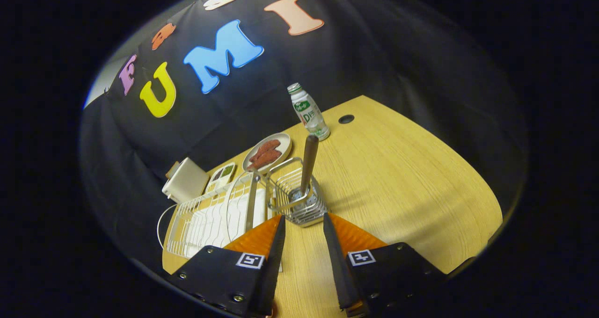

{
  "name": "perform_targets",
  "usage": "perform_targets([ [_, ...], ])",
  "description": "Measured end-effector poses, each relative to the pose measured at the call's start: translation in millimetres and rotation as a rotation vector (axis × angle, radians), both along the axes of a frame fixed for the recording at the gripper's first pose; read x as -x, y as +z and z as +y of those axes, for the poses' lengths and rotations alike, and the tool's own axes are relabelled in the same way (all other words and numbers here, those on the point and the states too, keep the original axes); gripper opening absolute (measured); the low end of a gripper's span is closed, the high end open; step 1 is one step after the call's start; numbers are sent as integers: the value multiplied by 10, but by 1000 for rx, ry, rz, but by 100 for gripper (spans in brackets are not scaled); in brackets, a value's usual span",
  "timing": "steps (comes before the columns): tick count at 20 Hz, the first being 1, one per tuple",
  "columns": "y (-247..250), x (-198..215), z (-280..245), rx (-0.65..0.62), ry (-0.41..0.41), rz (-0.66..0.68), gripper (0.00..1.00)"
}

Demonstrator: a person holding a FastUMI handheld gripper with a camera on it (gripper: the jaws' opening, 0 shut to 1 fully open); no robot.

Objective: Take the plate from the dish rack, then take the spoon from the basket and place it into the plate.

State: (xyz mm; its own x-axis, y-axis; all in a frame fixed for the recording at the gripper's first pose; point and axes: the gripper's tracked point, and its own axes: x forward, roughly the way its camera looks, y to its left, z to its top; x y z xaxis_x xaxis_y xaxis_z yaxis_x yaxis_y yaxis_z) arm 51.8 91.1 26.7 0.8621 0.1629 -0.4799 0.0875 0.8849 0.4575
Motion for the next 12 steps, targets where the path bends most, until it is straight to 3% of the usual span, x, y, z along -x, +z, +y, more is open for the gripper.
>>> perform_targets([
  [4, 37, -347, -161, -22, -79, -31, 50],
  [9, 21, -621, -181, -60, -97, -46, 50],
  [11, 35, -616, -187, -44, -105, -57, 45],
  [12, 32, -713, -164, -23, -102, -63, 13],
])
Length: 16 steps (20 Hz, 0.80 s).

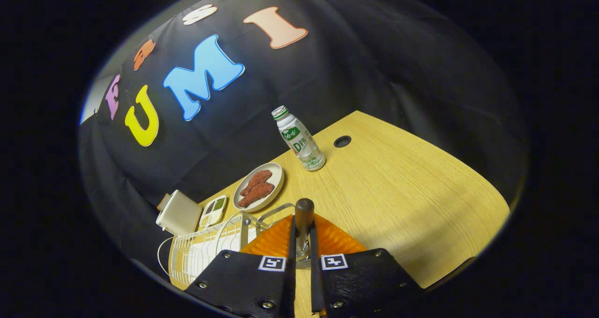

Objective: Take the plate from the dish rack, then take the spoon from the basket and place it into the plate.

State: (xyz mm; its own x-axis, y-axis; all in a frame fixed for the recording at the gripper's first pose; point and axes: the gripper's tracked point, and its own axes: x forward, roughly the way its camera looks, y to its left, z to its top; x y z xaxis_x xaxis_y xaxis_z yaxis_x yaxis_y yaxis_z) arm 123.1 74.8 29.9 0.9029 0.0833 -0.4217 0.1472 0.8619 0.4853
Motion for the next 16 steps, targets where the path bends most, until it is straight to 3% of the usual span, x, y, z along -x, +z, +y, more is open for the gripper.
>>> perform_targets([
  [2, 57, -42, 43, 47, 18, -24, 13],
  [3, 92, -67, 72, 60, 23, -32, 5],
  [9, 511, -76, 72, 167, 67, -136, 4],
  [16, 1488, 392, 474, 170, 192, -337, 4],
])
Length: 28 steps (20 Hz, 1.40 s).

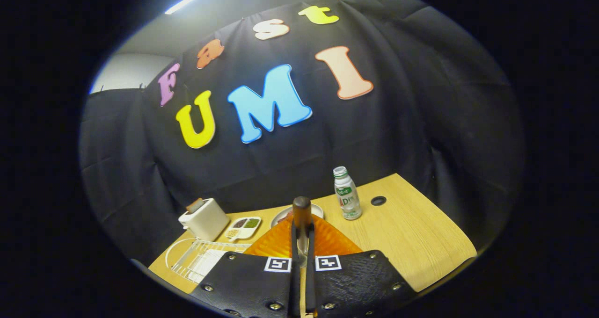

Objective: Take the plate from the dish rack, then take the spoon from the basket and place it into the plate.

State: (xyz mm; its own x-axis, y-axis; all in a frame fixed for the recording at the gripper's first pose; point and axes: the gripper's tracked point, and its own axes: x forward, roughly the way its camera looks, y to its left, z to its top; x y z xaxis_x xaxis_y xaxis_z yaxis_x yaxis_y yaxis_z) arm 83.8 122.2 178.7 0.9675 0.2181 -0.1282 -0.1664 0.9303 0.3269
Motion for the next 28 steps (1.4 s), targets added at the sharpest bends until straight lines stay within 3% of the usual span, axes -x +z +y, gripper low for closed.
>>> perform_targets([
  [7, 102, 817, 940, 13, 255, -17, 4],
  [15, -748, 1577, 1692, 172, 472, 86, 4],
  [25, -1507, 2000, 2094, 338, 611, 163, 4],
  [28, -1486, 2001, 2082, 324, 619, 153, 13],
])
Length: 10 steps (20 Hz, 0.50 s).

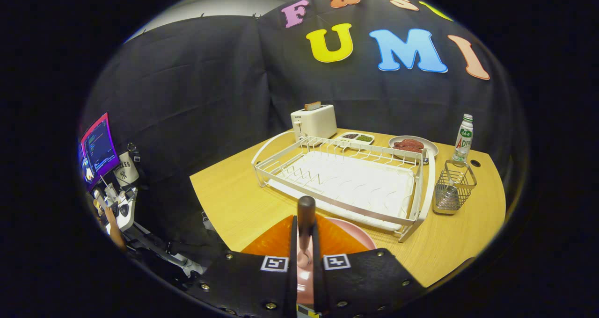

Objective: Take the plate from the dish rack, then take the spoon from the basket and place it into the plate.

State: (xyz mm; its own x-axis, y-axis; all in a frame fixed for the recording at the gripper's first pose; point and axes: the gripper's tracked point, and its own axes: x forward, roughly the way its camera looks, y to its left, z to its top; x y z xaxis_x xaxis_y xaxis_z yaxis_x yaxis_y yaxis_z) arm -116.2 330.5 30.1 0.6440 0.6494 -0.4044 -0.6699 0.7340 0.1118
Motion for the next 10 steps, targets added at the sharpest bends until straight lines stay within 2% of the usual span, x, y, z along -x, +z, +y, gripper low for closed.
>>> perform_targets([
  [1, 65, 40, -37, -10, -3, -8, 17],
  [2, 116, 32, -42, -15, -5, -19, 28],
  [3, 207, 16, -114, -7, -18, -48, 41],
  [4, 281, -51, -123, -6, -28, -81, 60],
  [10, 795, -207, -286, -70, -95, -172, 60],
])
